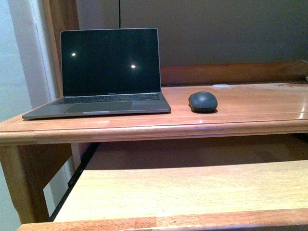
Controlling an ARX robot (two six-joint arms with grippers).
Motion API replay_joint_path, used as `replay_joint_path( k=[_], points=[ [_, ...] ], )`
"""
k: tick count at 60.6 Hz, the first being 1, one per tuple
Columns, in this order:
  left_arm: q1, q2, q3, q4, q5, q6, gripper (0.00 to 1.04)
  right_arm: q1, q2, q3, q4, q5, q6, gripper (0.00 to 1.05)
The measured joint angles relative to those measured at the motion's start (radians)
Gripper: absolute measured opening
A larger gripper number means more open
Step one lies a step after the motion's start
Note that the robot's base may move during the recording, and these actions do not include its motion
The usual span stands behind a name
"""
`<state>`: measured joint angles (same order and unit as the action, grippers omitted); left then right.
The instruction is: Place mouse
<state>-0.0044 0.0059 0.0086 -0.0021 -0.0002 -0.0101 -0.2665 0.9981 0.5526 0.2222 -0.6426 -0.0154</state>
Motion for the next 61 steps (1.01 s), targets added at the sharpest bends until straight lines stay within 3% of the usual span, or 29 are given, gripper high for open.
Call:
replay_joint_path(
  k=[9,17,21,37,44,51,61],
  points=[
    [0.000,0.000,0.000,0.000,0.000,0.000,0.97,-0.146,-0.138,-0.171,-0.158,-0.199,-0.159,0.97],
    [0.000,0.000,0.000,0.000,0.000,0.000,0.97,-0.171,-0.173,-0.251,-0.262,-0.210,-0.325,0.97],
    [0.000,0.000,0.000,0.000,0.000,0.000,0.97,-0.121,-0.153,-0.295,-0.196,-0.145,-0.356,0.97],
    [0.000,0.000,0.000,0.000,0.000,0.000,0.97,0.229,0.121,-0.315,0.235,0.187,-0.243,0.97],
    [0.000,0.000,0.000,0.000,0.000,0.000,0.97,0.400,0.351,-0.225,0.438,0.385,-0.156,0.97],
    [0.000,0.000,0.000,0.000,0.000,0.000,0.97,0.495,0.526,-0.055,0.495,0.537,-0.098,0.97],
    [0.000,0.000,0.000,0.000,0.000,0.000,0.97,0.555,0.683,0.153,0.478,0.707,-0.066,0.97]
  ],
)
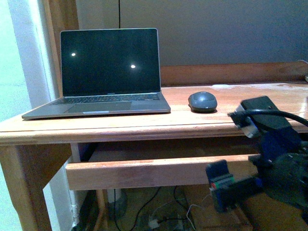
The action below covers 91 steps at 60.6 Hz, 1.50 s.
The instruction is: Place mouse
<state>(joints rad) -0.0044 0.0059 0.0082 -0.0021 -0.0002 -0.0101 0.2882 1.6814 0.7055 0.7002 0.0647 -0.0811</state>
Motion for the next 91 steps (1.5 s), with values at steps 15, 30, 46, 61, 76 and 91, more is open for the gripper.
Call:
replay_joint_path(
  k=[15,30,46,61,76,91],
  points=[
    [0.000,0.000,0.000,0.000,0.000,0.000,0.97,0.019,0.074,0.164,-0.077,0.074,0.040,0.97],
    [0.000,0.000,0.000,0.000,0.000,0.000,0.97,-0.057,-0.161,0.001,-0.163,-0.045,0.103,0.97],
    [0.000,0.000,0.000,0.000,0.000,0.000,0.97,-0.280,-0.615,-0.278,-0.310,-0.224,0.213,0.97],
    [0.000,0.000,0.000,0.000,0.000,0.000,0.97,-0.444,-1.088,-0.428,-0.565,-0.288,0.352,0.97],
    [0.000,0.000,0.000,0.000,0.000,0.000,0.97,-0.312,-1.516,-0.510,-0.848,-0.185,0.448,0.97],
    [0.000,0.000,0.000,0.000,0.001,0.000,0.97,-0.286,-1.611,-0.631,-0.714,-0.062,0.194,0.70]
  ],
)
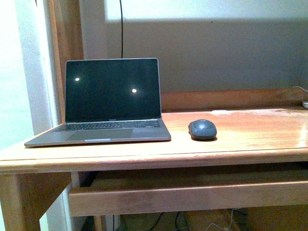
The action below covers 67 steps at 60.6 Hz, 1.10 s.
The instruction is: Place mouse
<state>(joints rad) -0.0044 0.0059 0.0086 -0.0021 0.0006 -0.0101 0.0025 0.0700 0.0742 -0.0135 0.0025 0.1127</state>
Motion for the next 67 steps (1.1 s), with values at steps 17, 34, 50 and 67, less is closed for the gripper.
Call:
replay_joint_path(
  k=[17,34,50,67],
  points=[
    [0.000,0.000,0.000,0.000,-0.001,0.000,0.97,-0.001,-0.024,-0.030,0.006,-0.003,-0.093,0.22],
    [0.000,0.000,0.000,0.000,-0.001,0.000,0.97,-0.001,-0.063,-0.058,0.012,-0.003,-0.107,0.03],
    [0.000,0.000,0.000,0.000,-0.001,0.000,0.97,-0.001,-0.063,-0.058,0.012,-0.003,-0.108,0.29],
    [0.000,0.000,0.000,0.000,-0.001,0.000,0.97,-0.001,-0.064,-0.058,0.012,-0.002,-0.108,0.80]
  ],
)
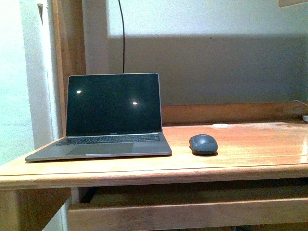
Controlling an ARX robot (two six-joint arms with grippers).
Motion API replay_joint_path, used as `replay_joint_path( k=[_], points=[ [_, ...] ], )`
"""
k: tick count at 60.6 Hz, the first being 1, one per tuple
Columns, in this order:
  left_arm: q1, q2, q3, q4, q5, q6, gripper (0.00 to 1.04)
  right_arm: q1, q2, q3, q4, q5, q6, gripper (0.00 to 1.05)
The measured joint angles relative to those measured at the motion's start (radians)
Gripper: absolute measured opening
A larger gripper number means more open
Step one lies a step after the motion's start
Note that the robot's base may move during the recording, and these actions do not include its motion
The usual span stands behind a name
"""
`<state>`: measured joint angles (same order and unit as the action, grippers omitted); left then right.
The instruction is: Place mouse
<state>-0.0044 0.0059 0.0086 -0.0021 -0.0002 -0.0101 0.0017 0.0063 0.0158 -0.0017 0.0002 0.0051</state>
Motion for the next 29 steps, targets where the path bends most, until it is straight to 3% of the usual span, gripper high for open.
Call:
replay_joint_path(
  k=[7,29],
  points=[
    [0.000,0.000,0.000,0.000,0.000,0.000,0.97,0.000,0.000,0.000,0.000,0.000,0.000,0.99],
    [0.000,0.000,0.000,0.000,0.000,0.000,0.97,0.000,0.000,0.000,0.000,0.000,0.000,0.97]
  ],
)
